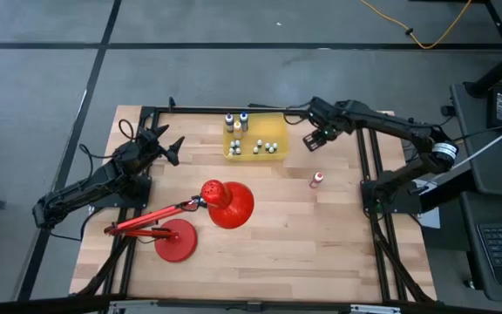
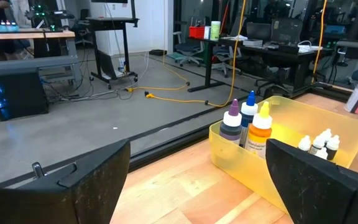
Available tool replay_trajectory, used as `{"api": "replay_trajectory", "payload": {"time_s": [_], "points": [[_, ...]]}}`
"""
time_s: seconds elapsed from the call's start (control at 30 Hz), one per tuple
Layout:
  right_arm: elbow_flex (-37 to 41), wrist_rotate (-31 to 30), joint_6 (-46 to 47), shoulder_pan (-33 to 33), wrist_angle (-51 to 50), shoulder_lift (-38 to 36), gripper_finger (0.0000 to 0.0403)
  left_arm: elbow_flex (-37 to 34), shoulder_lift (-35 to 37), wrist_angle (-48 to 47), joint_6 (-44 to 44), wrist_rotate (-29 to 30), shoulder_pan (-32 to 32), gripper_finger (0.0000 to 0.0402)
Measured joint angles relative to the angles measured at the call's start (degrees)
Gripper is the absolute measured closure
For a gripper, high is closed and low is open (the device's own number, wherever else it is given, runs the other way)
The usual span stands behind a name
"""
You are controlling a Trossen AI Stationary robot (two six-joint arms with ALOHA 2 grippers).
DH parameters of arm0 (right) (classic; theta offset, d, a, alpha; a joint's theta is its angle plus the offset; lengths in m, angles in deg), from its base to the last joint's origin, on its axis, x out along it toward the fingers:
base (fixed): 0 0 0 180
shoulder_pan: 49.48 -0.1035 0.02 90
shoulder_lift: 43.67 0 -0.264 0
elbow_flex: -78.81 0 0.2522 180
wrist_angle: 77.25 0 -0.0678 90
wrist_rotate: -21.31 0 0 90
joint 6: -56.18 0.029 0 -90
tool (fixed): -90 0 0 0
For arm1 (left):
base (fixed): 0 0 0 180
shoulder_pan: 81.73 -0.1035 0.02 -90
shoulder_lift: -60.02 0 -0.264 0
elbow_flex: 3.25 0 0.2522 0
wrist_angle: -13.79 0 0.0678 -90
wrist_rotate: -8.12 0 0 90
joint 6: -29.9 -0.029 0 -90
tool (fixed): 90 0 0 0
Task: Pick & Place food coloring
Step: Put the pink food coloring bottle into the yellow bin
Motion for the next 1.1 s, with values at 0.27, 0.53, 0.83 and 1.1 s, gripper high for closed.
{"api": "replay_trajectory", "payload": {"time_s": [0.27,0.53,0.83,1.1], "points": [[-17.19,0.68,-9.48,0.02,-7.54,10.43,0.0273,0.00,0.01,0.00,-0.02,0.00,-0.01,0.0037],[-34.28,0.62,-15.19,0.02,-10.11,20.99,0.0273,0.00,0.01,0.00,0.00,-0.02,0.00,0.0037],[-49.50,0.64,-18.79,-0.40,-10.14,31.68,0.0273,0.00,0.01,0.00,-0.02,-0.02,0.01,0.0037],[-51.12,2.59,-19.26,-0.74,-9.87,38.99,0.0272,0.00,-0.01,0.01,0.00,-0.02,-0.01,0.0038]]}}
